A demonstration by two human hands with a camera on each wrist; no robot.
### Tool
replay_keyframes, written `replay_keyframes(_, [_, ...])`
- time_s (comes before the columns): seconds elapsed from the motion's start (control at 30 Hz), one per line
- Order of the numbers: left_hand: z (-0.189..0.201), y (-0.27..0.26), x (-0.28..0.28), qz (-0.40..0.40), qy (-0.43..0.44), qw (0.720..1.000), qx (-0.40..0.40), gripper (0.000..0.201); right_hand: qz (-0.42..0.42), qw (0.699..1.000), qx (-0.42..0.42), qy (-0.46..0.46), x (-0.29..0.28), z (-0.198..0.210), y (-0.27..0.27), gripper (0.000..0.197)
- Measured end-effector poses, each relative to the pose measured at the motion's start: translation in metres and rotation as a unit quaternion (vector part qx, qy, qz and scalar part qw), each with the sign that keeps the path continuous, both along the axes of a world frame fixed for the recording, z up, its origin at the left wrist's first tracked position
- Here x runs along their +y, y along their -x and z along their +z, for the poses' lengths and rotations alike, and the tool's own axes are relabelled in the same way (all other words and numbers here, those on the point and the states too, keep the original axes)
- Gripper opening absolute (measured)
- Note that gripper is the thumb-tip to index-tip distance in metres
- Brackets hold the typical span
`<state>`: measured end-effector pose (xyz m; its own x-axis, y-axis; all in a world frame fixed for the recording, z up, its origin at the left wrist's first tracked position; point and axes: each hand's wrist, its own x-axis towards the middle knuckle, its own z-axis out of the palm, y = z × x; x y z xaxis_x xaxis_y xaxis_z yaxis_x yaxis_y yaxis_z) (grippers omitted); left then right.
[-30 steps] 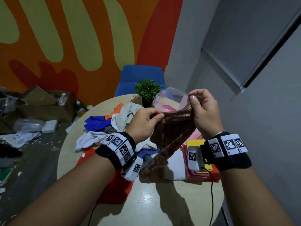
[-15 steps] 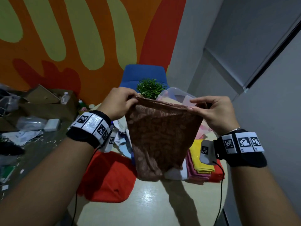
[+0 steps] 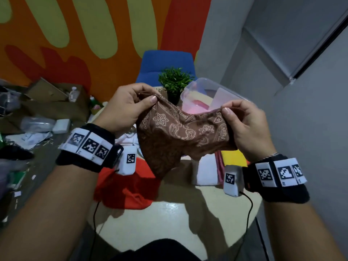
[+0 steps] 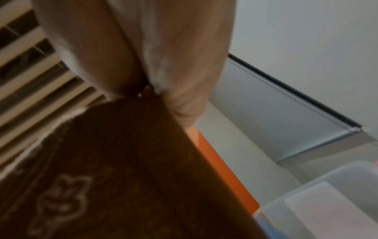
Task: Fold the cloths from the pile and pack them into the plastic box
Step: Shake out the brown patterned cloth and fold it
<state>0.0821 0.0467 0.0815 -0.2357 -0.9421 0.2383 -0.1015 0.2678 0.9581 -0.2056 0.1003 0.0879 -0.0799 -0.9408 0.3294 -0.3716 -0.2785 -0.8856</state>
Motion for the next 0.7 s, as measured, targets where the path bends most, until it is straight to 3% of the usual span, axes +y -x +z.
replay_keyframes(0.17, [0.03, -0.007, 0.008, 0.008, 0.047, 0.997, 0.058, 0.012, 0.015, 0.994, -0.095, 0.041, 0.011, 0.035, 0.007, 0.019])
replay_keyframes(0.27, [0.019, -0.006, -0.007, 0.056, 0.032, 0.997, 0.029, 0.017, 0.006, 0.998, -0.065, 0.025, -0.006, 0.033, 0.011, 0.02])
replay_keyframes(0.4, [-0.029, 0.003, -0.04, 0.136, 0.003, 0.986, -0.099, 0.015, -0.055, 0.998, 0.039, -0.021, -0.054, -0.017, 0.011, 0.021])
replay_keyframes(0.57, [-0.09, 0.004, -0.05, 0.198, -0.027, 0.965, -0.167, 0.009, -0.069, 0.991, 0.104, -0.054, -0.069, -0.068, 0.008, 0.012])
replay_keyframes(0.63, [-0.109, -0.005, -0.041, 0.165, -0.047, 0.972, -0.162, 0.012, -0.026, 0.986, 0.138, -0.09, -0.057, -0.088, 0.015, 0.015])
replay_keyframes(0.7, [-0.128, -0.02, -0.027, 0.063, -0.083, 0.974, -0.201, 0.02, 0.057, 0.966, 0.191, -0.163, -0.04, -0.115, 0.02, 0.021])
